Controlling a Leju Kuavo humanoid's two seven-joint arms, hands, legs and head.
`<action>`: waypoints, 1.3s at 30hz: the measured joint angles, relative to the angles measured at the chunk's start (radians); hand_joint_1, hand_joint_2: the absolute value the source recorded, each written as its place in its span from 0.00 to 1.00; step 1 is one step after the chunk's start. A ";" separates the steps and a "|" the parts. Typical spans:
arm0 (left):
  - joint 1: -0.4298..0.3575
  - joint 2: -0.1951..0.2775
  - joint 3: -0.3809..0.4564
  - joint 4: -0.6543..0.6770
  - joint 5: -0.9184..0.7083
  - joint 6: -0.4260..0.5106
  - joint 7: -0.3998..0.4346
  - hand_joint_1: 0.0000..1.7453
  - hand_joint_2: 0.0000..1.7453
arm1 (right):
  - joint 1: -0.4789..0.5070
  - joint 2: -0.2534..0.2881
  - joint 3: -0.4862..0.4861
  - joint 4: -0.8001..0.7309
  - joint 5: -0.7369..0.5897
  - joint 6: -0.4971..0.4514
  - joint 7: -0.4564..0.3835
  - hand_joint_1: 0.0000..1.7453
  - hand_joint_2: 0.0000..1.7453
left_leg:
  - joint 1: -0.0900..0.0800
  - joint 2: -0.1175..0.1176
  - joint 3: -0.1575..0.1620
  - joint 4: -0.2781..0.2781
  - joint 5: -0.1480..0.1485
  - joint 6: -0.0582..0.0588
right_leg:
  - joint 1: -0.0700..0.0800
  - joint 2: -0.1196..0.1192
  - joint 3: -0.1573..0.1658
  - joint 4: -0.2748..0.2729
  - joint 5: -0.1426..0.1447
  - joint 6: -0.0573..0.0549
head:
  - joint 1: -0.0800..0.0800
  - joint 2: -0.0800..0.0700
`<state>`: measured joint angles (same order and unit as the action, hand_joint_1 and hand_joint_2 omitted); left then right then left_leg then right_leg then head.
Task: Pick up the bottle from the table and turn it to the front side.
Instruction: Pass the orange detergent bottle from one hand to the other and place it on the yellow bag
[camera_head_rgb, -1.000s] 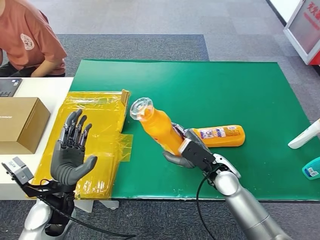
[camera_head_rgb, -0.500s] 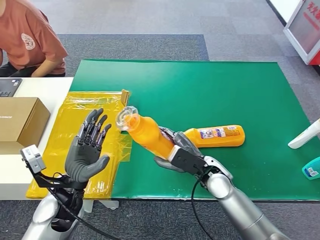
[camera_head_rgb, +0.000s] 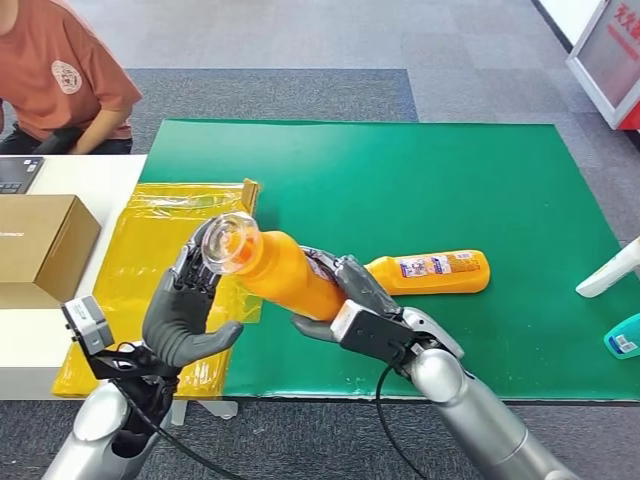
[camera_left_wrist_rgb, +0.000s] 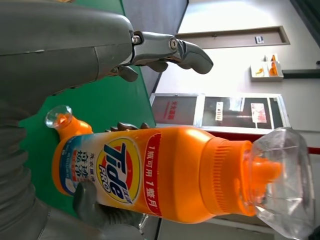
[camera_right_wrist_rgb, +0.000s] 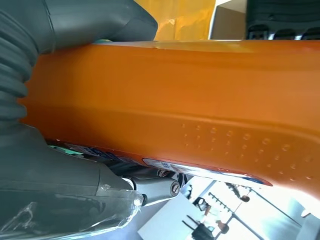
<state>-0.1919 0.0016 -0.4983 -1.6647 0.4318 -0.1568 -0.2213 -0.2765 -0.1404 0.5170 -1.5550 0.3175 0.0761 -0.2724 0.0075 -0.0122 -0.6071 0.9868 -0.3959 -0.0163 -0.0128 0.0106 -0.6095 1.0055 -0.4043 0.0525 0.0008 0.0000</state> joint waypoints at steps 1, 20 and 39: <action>-0.001 0.001 -0.003 0.000 -0.003 0.000 -0.001 0.00 1.00 | 0.000 0.000 0.002 -0.004 0.000 0.000 -0.002 1.00 1.00 | 0.000 0.000 0.000 0.000 0.000 0.000 | 0.000 0.000 0.000 0.000 0.000 0.000 | 0.000 0.000; -0.060 0.014 -0.092 -0.012 -0.065 -0.035 -0.006 0.00 1.00 | -0.010 -0.005 0.041 -0.012 0.043 0.003 -0.006 1.00 1.00 | 0.000 0.000 0.000 0.000 0.000 0.000 | 0.000 0.000 0.000 0.000 0.000 0.000 | 0.000 0.000; -0.070 0.022 -0.124 -0.012 -0.065 -0.049 0.013 1.00 1.00 | -0.029 -0.005 0.075 0.035 0.115 -0.023 0.014 1.00 1.00 | 0.000 0.000 0.000 0.000 0.000 0.000 | 0.000 0.000 0.000 0.000 0.000 0.000 | 0.000 0.000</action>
<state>-0.2616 0.0239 -0.6224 -1.6768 0.3666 -0.2058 -0.2083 -0.3051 -0.1457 0.5917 -1.5199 0.4327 0.0529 -0.2581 0.0075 -0.0122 -0.6072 0.9868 -0.3957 -0.0164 -0.0128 0.0106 -0.6094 1.0055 -0.4041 0.0525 0.0008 0.0000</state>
